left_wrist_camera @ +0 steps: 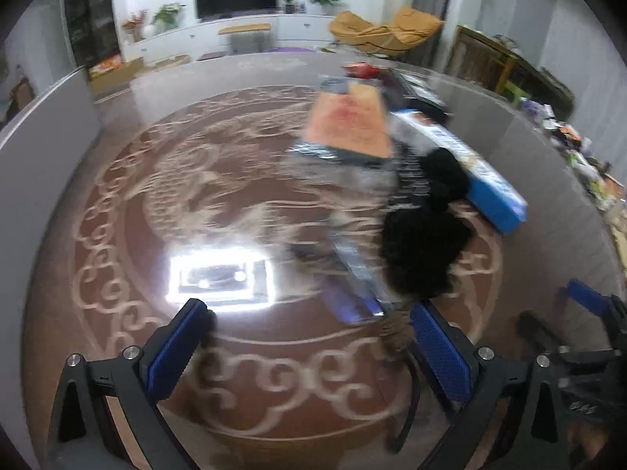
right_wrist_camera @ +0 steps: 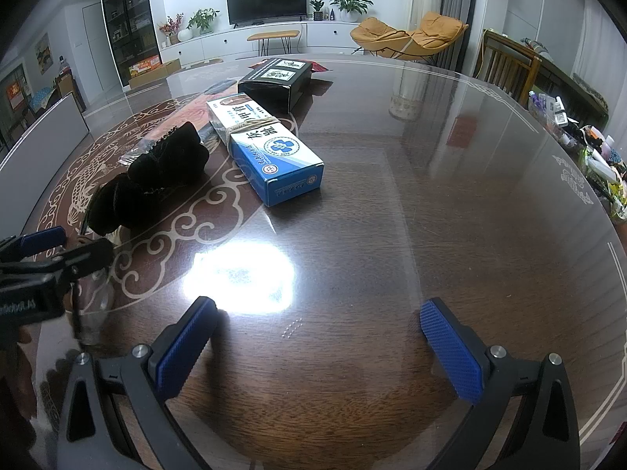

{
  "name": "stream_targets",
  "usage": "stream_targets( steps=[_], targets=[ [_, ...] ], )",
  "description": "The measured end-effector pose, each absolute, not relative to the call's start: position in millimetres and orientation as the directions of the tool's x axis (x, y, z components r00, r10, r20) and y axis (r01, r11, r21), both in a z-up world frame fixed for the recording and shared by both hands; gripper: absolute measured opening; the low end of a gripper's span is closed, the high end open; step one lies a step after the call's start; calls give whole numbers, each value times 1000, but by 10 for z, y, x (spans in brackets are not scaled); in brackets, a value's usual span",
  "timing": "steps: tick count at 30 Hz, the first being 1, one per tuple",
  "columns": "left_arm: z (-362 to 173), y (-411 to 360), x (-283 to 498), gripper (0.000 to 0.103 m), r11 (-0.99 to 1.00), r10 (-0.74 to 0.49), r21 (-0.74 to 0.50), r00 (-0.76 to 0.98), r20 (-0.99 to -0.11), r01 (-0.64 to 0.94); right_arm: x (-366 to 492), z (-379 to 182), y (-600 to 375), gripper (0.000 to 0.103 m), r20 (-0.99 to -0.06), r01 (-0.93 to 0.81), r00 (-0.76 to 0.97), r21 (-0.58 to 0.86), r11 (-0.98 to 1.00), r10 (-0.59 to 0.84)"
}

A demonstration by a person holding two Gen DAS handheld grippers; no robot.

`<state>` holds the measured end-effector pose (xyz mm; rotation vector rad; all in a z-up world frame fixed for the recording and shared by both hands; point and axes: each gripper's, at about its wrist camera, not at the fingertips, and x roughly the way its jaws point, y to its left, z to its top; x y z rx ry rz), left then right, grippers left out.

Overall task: Organize objects
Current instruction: 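Move the left tool to the clear glasses and align fingers on the bridge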

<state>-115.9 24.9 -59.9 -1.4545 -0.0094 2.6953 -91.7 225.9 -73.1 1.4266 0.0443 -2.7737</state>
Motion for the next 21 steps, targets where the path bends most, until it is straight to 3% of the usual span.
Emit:
stream_targets(
  steps=[2, 19, 20, 21],
  targets=[
    [-629, 150, -1135, 103, -998, 28, 2, -551, -834, -55, -916, -731, 2260, 103, -813, 33, -582, -15, -999, -7],
    [-609, 80, -1265, 103, -995, 49, 4, -537, -842, -96, -915, -732, 2260, 103, -813, 33, -582, -15, -999, -7],
    [-597, 58, -1256, 99, -995, 48, 5, -537, -842, -97, -916, -732, 2259, 103, -813, 33, -582, -15, -999, -7],
    [-573, 21, -1236, 80, -997, 42, 4, -560, -828, -82, -915, -732, 2261, 103, -813, 33, -582, -15, -999, -7]
  ],
)
